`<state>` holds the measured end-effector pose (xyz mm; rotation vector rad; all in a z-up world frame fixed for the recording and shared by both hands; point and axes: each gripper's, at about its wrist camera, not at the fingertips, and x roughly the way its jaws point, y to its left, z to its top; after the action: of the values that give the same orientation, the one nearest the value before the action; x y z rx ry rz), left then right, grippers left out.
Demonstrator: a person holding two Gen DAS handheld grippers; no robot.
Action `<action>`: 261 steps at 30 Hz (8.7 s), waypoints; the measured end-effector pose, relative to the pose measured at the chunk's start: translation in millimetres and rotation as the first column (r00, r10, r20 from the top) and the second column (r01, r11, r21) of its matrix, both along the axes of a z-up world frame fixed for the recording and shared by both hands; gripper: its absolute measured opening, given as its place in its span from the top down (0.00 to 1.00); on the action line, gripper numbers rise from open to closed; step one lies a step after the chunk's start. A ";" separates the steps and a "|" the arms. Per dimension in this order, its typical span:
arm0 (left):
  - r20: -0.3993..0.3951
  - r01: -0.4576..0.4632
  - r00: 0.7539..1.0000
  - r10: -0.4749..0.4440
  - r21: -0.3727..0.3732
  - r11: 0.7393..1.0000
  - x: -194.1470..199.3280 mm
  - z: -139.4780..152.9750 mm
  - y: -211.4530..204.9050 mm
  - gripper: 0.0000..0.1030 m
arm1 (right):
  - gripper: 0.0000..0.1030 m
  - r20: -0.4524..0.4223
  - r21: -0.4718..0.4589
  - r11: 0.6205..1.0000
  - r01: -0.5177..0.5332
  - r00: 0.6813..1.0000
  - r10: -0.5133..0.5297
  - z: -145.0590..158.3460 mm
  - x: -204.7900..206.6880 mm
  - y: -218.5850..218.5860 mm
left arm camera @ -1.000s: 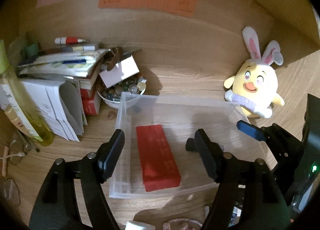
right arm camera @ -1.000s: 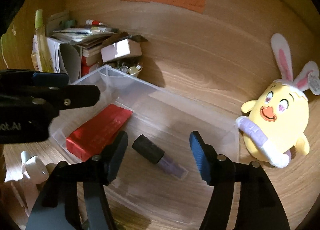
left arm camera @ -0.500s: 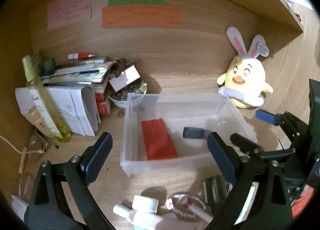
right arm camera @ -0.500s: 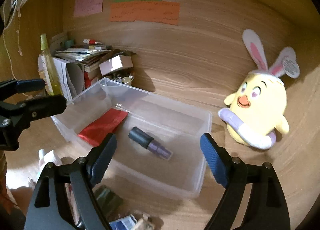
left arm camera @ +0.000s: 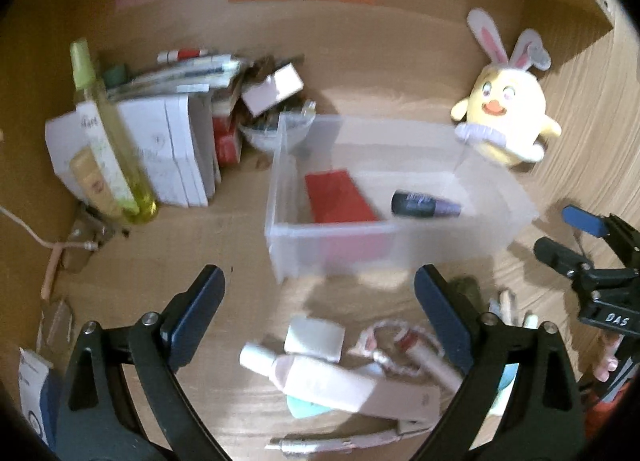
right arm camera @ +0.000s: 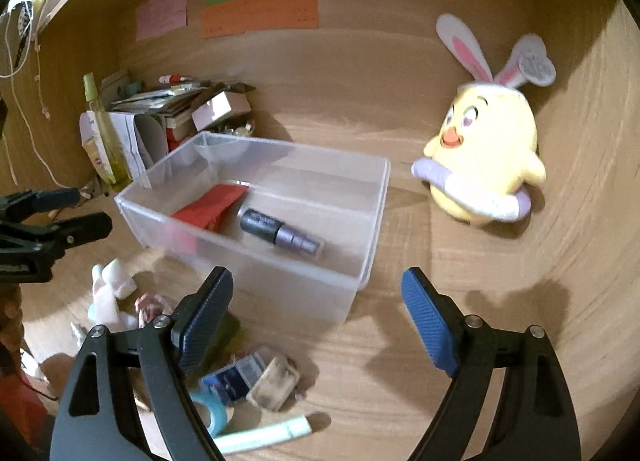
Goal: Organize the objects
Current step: 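Lower the red bag and black tube into the clear box, open both grippers, then grasp the clear tape roll with the left gripper while the right grasps the small glass jar, then place the tape roll and glass jar into the clear box, open both grippers, then grasp the white bottle with the left gripper while the right grasps the green bottle, then carry the white bottle and green bottle over the clear box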
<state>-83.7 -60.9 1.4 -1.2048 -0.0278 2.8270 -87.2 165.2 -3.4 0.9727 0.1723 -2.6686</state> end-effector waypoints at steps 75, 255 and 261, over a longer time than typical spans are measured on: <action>-0.154 0.064 0.987 -0.049 0.092 0.994 -7.0 28.0 4.4 0.61 | 0.76 -0.071 -0.126 0.991 -0.036 0.997 0.027 30.5 2.4 6.4; 0.187 -0.147 0.977 0.108 0.210 0.967 -5.9 -59.5 -41.6 0.50 | 0.62 0.093 -0.097 0.981 -0.169 0.980 0.178 -42.9 11.3 -50.2; 0.216 -0.145 0.971 0.102 0.195 0.970 -22.5 -70.1 -36.0 0.50 | 0.62 0.097 -0.103 0.981 -0.167 0.979 0.177 -44.8 11.5 -45.7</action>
<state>-106.3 -96.9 -68.6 -1.4834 -0.4159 2.7001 -75.6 119.5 -48.2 1.0177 0.1017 -2.4386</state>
